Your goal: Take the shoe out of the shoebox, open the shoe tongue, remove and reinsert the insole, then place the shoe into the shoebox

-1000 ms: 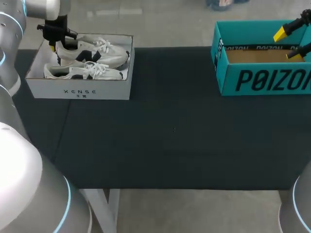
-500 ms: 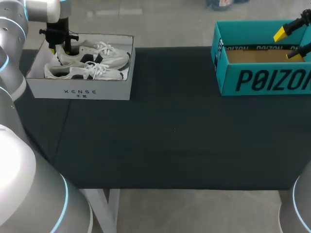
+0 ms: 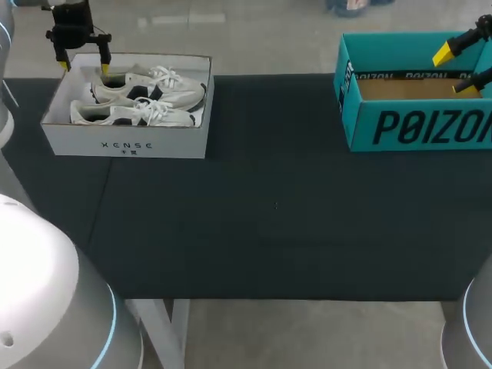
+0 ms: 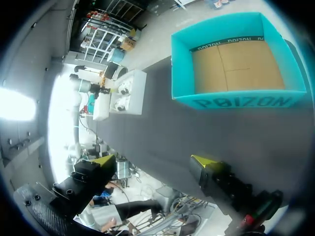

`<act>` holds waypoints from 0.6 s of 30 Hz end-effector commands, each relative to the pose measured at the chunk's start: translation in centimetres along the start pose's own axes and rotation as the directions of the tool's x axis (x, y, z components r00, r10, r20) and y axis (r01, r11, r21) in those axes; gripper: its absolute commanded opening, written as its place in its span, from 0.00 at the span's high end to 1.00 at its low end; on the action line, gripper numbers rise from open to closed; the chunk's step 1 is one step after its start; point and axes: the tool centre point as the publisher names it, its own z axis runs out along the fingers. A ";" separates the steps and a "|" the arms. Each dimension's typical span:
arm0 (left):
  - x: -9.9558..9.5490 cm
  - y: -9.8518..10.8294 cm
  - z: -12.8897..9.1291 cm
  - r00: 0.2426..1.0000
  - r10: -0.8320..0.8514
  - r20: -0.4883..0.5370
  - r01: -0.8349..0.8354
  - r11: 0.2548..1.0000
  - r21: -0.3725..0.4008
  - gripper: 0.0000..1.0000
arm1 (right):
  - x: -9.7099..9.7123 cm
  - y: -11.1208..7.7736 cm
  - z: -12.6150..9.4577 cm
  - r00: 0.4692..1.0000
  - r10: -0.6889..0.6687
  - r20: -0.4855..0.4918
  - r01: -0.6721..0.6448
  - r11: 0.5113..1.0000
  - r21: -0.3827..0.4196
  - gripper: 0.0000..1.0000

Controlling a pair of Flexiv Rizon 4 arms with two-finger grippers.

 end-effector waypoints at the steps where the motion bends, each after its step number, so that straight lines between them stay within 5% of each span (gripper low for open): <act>1: -0.6 -7.6 -1.3 1.000 -0.001 -0.015 -0.001 0.995 -0.102 0.00 | 0.0 0.0 0.0 1.000 0.001 0.002 -0.001 1.000 0.001 0.00; 9: -0.8 -11.9 0.4 0.999 0.029 -0.021 -0.031 0.994 -0.103 0.00 | 0.0 0.0 0.0 1.000 0.001 0.002 -0.001 1.000 0.001 0.00; 18: 0.2 -14.0 1.4 1.000 -0.005 -0.029 0.001 0.992 -0.129 0.00 | 0.0 0.0 0.0 1.000 0.001 0.002 -0.001 1.000 0.001 0.00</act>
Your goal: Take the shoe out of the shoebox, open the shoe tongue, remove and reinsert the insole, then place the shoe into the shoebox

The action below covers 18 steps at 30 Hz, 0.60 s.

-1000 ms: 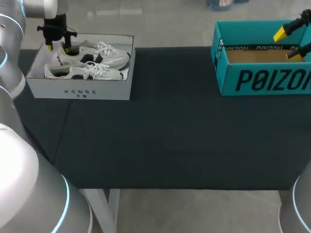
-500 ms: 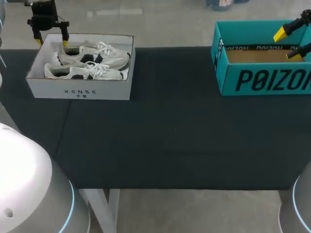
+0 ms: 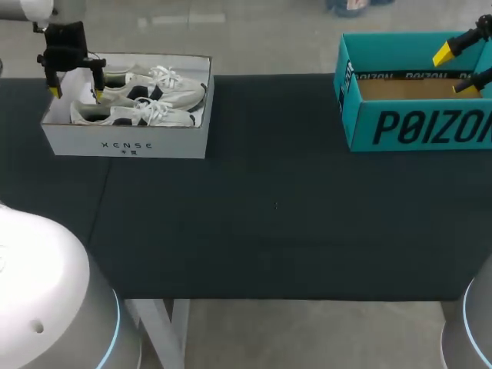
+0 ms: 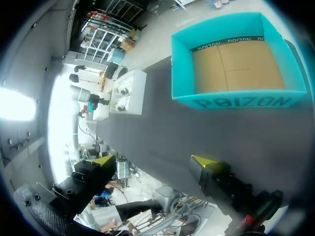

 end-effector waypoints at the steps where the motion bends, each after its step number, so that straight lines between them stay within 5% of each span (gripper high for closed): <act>1: 0.1 -4.1 0.3 0.999 -0.022 -0.036 0.013 0.976 -0.219 0.00 | 0.0 0.0 0.0 1.000 0.001 0.002 -0.001 1.000 0.001 0.00; 18: 0.2 -3.8 0.3 0.999 -0.031 -0.026 0.025 0.976 -0.215 0.00 | 0.0 0.0 0.0 1.000 0.001 0.002 -0.001 1.000 0.001 0.00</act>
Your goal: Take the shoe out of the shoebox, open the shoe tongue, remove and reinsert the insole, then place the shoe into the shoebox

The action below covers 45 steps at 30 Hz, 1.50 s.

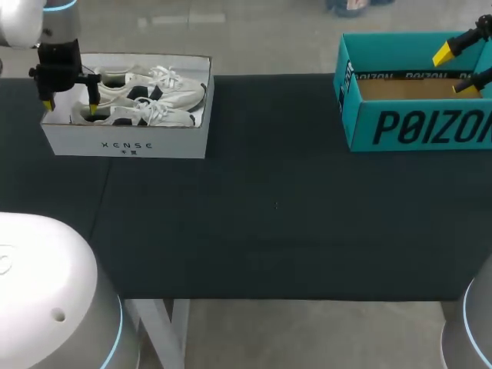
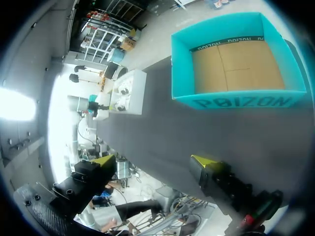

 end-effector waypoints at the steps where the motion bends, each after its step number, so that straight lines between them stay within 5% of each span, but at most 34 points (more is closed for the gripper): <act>1: 0.1 -0.1 0.2 1.000 -0.005 0.001 0.005 0.995 -0.096 0.00 | 0.0 0.0 0.0 1.000 0.001 0.002 -0.001 1.000 0.001 0.00; 28: 0.4 4.0 5.6 1.000 -0.010 -0.018 0.011 1.000 0.006 0.00 | 0.0 0.0 0.0 1.000 0.001 0.002 -0.001 1.000 0.001 0.00; 30: 0.3 3.9 5.8 1.000 -0.005 -0.015 0.005 1.000 0.009 0.16 | 0.0 0.0 0.0 1.000 0.001 0.002 -0.001 1.000 0.001 0.00; 34: 0.1 3.9 5.9 1.000 0.021 0.010 -0.021 1.000 0.005 0.21 | 0.0 0.0 0.0 1.000 0.001 0.002 -0.001 1.000 0.001 0.00; 38: 0.0 3.8 6.0 1.000 0.028 0.013 -0.028 1.000 0.008 0.49 | 0.0 0.0 0.0 1.000 0.001 0.002 -0.001 1.000 0.001 0.00; 45: 0.4 3.6 6.6 1.000 0.027 0.004 -0.027 1.000 0.012 0.34 | 0.0 0.0 0.0 1.000 0.001 0.002 -0.001 1.000 0.001 0.00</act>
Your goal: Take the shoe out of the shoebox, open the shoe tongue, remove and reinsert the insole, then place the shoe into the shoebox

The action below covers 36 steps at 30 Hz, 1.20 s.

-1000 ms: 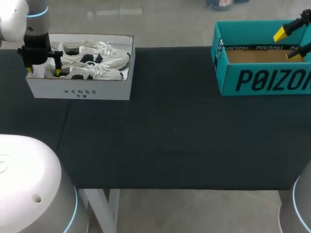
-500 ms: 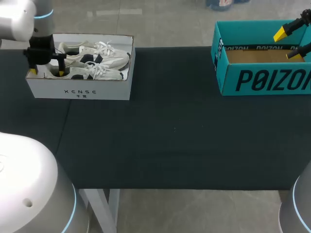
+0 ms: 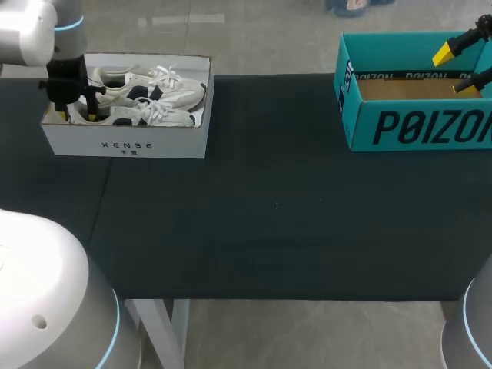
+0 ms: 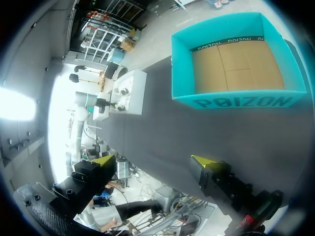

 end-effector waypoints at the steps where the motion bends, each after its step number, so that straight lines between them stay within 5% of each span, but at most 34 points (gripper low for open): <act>1: 0.2 -0.1 0.6 1.000 0.004 0.002 -0.004 1.000 0.001 0.33 | 0.0 0.0 0.0 1.000 0.001 0.002 -0.001 1.000 0.001 0.00; 4: 0.3 0.0 1.2 1.000 0.004 -0.002 -0.004 1.000 0.014 0.31 | 0.0 0.0 0.0 1.000 0.001 0.002 -0.001 1.000 0.001 0.00; 6: 0.4 0.0 1.6 1.000 0.005 -0.009 -0.005 1.000 0.020 0.40 | 0.0 0.0 0.0 1.000 0.001 0.002 -0.001 1.000 0.001 0.00; 14: 0.5 -0.1 2.2 1.000 0.000 -0.005 0.001 0.999 0.035 1.00 | 0.0 0.0 0.0 1.000 0.001 0.002 -0.001 1.000 0.001 0.00; 25: 1.1 -0.1 -0.6 1.000 0.014 0.004 -0.014 1.000 -0.013 1.00 | 0.0 0.0 0.0 1.000 0.001 0.002 -0.001 1.000 0.001 0.00; 34: 1.3 -1.0 -7.7 0.994 -0.099 0.052 0.104 0.990 -0.097 1.00 | 0.0 0.0 0.0 1.000 0.001 0.002 -0.001 1.000 0.001 0.00; 36: 1.3 -1.0 -7.7 0.994 -0.099 0.052 0.104 0.990 -0.097 1.00 | 0.0 0.0 0.0 1.000 0.001 0.002 -0.001 1.000 0.001 0.00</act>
